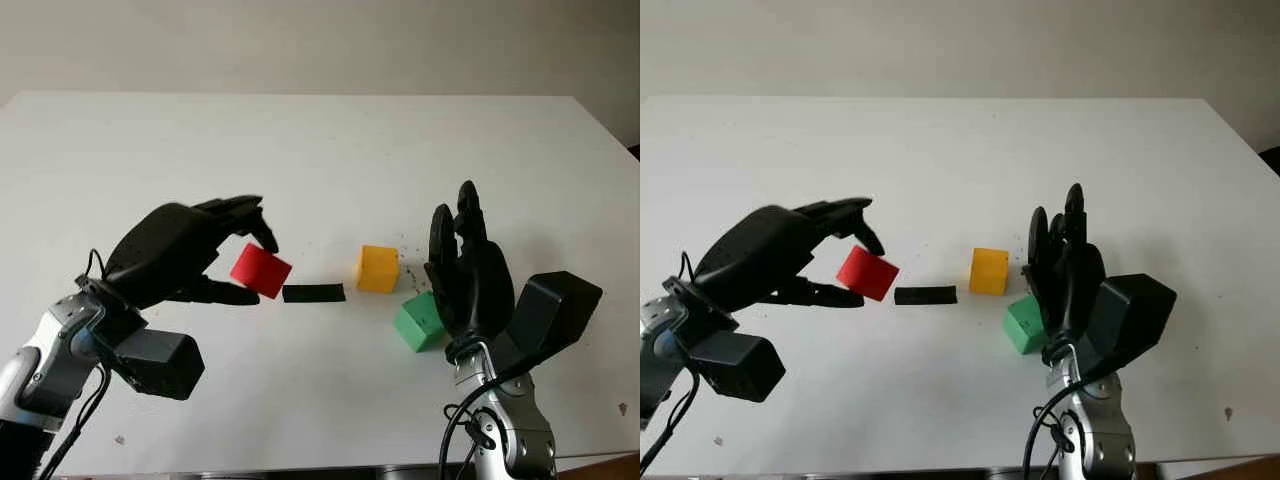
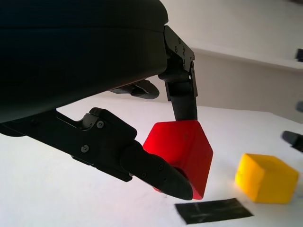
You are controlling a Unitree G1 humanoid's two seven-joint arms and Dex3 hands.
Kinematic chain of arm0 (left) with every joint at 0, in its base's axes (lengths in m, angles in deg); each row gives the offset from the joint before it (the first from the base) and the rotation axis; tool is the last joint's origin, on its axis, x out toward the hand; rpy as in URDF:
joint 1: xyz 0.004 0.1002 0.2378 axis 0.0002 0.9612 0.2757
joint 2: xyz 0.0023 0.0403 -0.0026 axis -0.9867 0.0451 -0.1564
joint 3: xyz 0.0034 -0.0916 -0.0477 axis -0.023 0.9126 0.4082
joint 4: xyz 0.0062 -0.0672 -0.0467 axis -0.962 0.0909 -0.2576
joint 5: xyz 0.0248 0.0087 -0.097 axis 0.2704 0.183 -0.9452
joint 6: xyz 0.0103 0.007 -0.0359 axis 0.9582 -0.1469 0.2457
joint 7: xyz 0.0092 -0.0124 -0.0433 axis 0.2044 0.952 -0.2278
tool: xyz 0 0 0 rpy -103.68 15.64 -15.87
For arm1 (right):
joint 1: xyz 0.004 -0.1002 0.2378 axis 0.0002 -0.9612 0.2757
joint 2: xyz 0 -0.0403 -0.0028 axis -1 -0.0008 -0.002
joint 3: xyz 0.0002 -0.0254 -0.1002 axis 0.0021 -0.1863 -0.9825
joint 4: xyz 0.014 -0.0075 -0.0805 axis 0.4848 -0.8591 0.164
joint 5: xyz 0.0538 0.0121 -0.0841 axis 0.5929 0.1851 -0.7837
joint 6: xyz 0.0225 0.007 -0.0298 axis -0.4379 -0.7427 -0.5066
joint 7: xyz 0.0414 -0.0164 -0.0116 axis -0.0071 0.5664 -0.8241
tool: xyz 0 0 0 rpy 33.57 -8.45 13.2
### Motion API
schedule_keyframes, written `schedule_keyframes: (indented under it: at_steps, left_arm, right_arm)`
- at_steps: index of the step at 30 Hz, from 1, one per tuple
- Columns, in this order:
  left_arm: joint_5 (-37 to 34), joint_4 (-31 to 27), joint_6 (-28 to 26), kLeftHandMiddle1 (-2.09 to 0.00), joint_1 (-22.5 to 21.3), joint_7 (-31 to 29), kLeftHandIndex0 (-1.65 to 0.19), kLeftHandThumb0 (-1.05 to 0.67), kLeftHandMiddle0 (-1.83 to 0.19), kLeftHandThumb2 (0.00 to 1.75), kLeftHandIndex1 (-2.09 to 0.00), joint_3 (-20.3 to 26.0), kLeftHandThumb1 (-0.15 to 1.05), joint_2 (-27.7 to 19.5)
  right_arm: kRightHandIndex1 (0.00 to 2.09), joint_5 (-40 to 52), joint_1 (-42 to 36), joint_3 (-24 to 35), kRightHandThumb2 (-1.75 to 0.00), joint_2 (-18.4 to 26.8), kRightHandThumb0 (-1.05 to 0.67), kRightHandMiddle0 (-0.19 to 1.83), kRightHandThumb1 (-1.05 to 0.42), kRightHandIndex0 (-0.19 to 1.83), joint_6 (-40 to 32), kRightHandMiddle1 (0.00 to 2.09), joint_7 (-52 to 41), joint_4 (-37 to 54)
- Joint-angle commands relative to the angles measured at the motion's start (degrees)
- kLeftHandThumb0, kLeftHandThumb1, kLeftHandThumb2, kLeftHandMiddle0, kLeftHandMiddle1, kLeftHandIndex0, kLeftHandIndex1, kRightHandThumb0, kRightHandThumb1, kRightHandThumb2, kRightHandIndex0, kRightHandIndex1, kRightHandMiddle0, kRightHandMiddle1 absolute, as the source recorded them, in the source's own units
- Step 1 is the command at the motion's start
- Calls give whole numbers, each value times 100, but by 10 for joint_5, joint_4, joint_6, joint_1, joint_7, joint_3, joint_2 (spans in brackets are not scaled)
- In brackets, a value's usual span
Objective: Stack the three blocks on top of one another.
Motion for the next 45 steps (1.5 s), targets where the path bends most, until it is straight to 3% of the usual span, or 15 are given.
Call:
schedule_keyframes:
  at_steps: [1,6,11,17,19,26,33,44,45]
  left_arm:
    - [-2,-12,10,-7,-28,-8,-39,-48,-43,5,-128,-9,91,4]
    - [3,1,25,-7,-64,-28,-38,-49,-43,5,-132,-37,90,16]
    - [11,30,33,-7,-98,-37,-53,-47,-45,5,-113,-62,86,38]
    - [34,65,33,-7,-120,-29,-46,-52,-44,6,-128,-89,88,68]
    - [51,72,27,-9,-126,-30,-51,-53,-45,5,-124,-99,86,74]
    - [111,81,2,-11,-138,-37,-65,-52,-44,6,-97,-131,85,82]
    - [146,78,-10,-12,-143,-37,-62,-48,-44,5,-107,-152,85,83]
    - [158,78,-11,-21,-139,-34,-64,-44,-38,5,-102,-159,83,80]
    - [155,78,-11,-41,-138,-38,-61,-44,-28,5,-106,-159,84,80]
  right_arm:
    - [6,-2,-3,-2,-56,-3,-63,-14,-105,-18,1,5,2,11]
    - [6,-3,-6,-3,-55,-8,-65,-13,-105,-17,8,6,7,9]
    - [5,-8,-9,-9,-56,-8,-64,-14,-105,-18,13,5,9,9]
    - [6,-6,-14,-14,-53,-16,-64,-13,-105,-18,20,5,20,10]
    - [6,-5,-16,-16,-53,-15,-64,-14,-105,-18,23,5,21,10]
    - [6,-7,-19,-20,-54,-16,-64,-14,-105,-18,32,5,25,7]
    - [5,-8,-22,-25,-54,-15,-64,-14,-105,-18,34,5,31,7]
    - [5,-4,-22,-26,-57,-9,-62,-14,-105,-18,29,5,27,10]
    - [5,-4,-21,-26,-56,-9,-62,-15,-105,-18,27,5,27,10]
